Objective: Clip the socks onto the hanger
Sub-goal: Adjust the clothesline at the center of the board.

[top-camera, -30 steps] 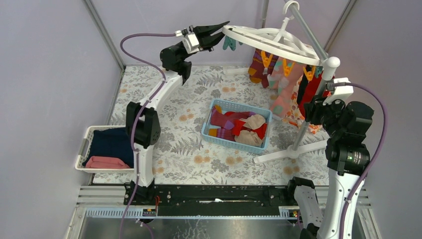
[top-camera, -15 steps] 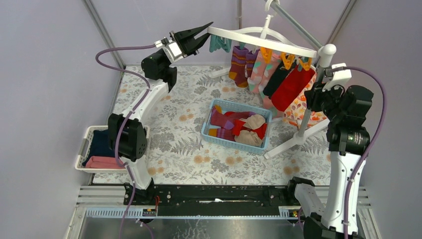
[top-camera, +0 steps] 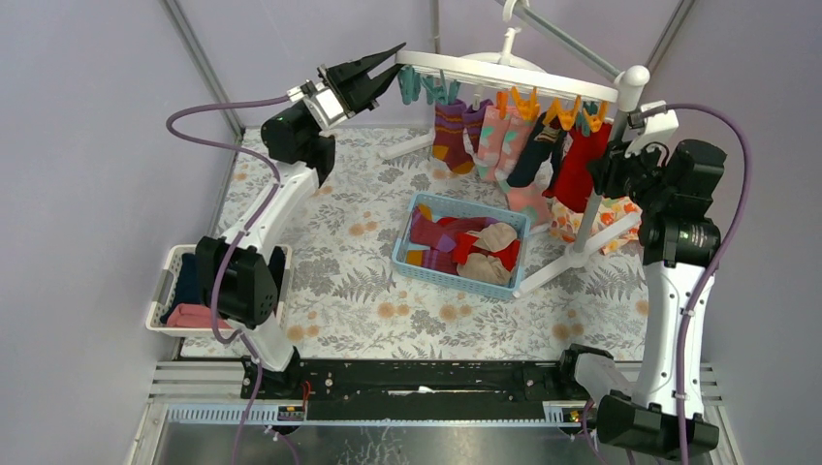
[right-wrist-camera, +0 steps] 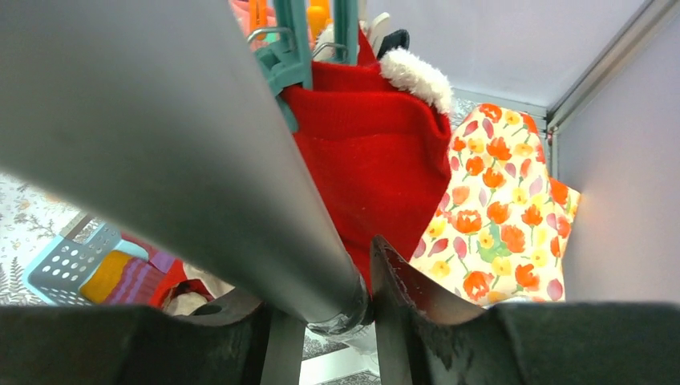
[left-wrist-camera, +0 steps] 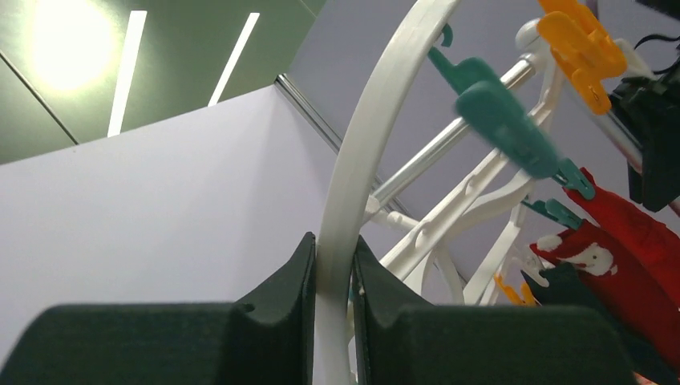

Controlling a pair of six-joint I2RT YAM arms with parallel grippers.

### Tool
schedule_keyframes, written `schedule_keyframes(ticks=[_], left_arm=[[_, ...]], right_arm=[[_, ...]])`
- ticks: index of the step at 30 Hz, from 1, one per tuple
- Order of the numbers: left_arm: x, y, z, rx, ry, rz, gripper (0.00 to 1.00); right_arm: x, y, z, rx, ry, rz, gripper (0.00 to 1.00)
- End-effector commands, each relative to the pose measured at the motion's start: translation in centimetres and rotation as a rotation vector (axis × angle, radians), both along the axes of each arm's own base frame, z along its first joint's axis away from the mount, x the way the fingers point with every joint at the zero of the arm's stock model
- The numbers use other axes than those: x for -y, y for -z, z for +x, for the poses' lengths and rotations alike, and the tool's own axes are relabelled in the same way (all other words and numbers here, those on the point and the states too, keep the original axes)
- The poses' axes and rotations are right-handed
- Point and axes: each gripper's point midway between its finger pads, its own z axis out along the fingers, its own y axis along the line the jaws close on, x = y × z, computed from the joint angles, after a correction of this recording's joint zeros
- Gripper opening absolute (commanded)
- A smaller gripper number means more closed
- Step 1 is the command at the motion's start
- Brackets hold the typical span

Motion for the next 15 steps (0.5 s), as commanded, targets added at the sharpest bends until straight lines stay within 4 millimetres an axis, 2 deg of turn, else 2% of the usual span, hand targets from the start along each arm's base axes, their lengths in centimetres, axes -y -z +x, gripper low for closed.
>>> schedule_keyframes(ticks=[1,5,11,12,14,15], left_arm=[[-1.1,-3.1,-3.9,0.122,-0.004,-0.025,0.00],[0.1,-2.2,-3.1,0.086,0.016,-0.006,0.00],[3.1,-0.1,-1.6,0.024,0.056,0.029,0.00],[3.9,0.2,-1.5,0.009,0.069,0.035,0.01],[5.3,0.8,-1.2,-0.017,0.089,0.039,0.15],[6.0,1.2,-1.0,-0.028,0.100,0.044,0.19]], right_arm=[[2.4,0.0,2.3,-0.015,0.071,-0.005,0.33],[3.7,-0.3,3.2,-0.009,0.091,0.009,0.33],[5.6,1.5,3.5,-0.043,0.100,0.048,0.34],[5.8,1.8,3.5,-0.049,0.093,0.052,0.36],[5.8,2.2,3.3,-0.059,0.076,0.058,0.39],[5.6,2.2,3.1,-0.059,0.062,0.060,0.45]])
